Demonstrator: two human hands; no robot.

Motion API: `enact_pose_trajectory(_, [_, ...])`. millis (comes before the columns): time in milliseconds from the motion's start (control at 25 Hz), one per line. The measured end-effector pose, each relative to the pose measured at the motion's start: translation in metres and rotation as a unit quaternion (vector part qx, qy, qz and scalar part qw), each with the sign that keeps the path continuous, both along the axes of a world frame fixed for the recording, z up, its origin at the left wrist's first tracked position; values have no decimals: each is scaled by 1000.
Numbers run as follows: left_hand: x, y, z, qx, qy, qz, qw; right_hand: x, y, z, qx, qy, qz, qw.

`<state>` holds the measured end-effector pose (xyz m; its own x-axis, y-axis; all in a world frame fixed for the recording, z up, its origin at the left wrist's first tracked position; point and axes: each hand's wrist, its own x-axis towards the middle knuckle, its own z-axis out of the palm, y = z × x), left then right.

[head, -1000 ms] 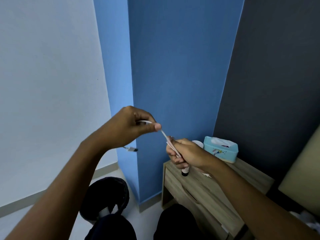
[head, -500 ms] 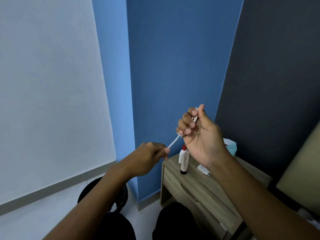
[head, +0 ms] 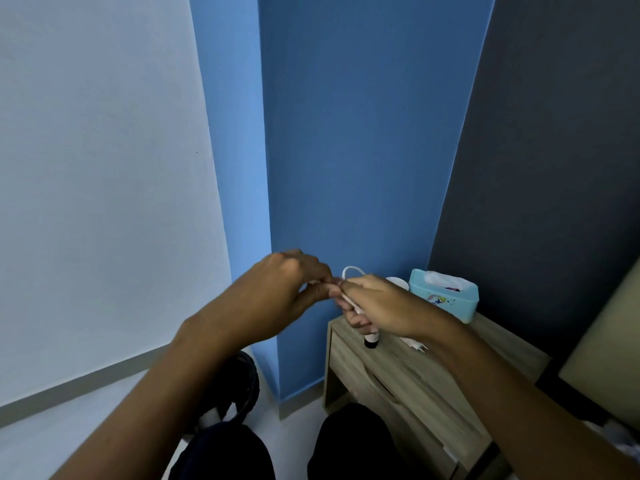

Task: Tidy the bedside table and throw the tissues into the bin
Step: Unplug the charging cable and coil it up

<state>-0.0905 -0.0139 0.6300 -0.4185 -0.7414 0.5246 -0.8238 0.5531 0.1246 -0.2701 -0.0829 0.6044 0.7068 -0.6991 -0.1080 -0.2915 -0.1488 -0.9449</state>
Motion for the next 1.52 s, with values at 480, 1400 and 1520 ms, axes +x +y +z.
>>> enact_pose_trajectory(480, [-18, 1, -4, 77, 133, -52, 987, -27, 1, 26, 190, -119, 137, 965])
enact_pose_trajectory(1400, [-5, -4, 9, 51, 150, 2, 987, -42, 4, 33, -245, -86, -77, 963])
enact_pose_trajectory(1520, [-2, -2, 9, 77, 175, -18, 981, -47, 2, 35, -228, -84, -73, 967])
